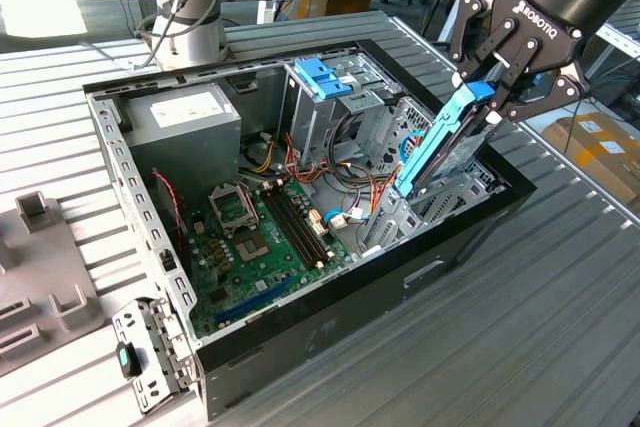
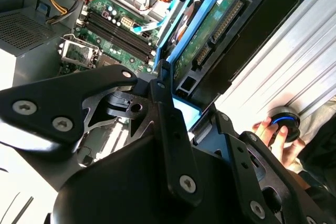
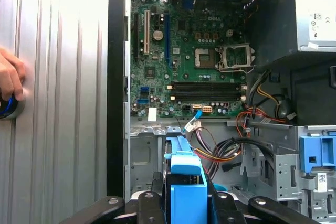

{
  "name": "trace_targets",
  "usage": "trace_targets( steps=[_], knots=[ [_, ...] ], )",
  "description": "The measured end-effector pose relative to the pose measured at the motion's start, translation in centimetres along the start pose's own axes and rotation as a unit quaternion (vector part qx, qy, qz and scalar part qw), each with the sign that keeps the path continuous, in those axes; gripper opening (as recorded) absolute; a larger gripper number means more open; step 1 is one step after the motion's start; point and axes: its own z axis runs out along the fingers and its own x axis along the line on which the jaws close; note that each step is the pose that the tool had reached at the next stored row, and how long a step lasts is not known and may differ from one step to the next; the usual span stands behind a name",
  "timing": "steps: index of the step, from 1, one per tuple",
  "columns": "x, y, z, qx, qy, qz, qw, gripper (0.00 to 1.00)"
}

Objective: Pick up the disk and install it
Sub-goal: 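Insert the disk into the insertion slot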

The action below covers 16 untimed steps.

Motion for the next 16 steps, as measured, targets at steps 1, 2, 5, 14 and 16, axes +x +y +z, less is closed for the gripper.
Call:
trace_targets(
  steps=[1, 2, 5, 14, 16],
  knots=[
    [0.02, 0.0, 0.03, 0.0, 0.0001, 0.0, 1.0, 0.37],
    [0.04, 0.0, 0.05, 0.0, 0.0, 0.0, 1.0, 0.37],
    [0.07, 0.04, 0.1, 0.0, 0.0001, 0.0, 1.0, 0.37],
    [0.09, 0.25, 0.22, 0.0, 0.0, 0.0, 1.0, 0.37],
    [0.09, 0.28, 0.23, 0.0, 0.0, 0.0, 1.0, 0.37]
  ],
)
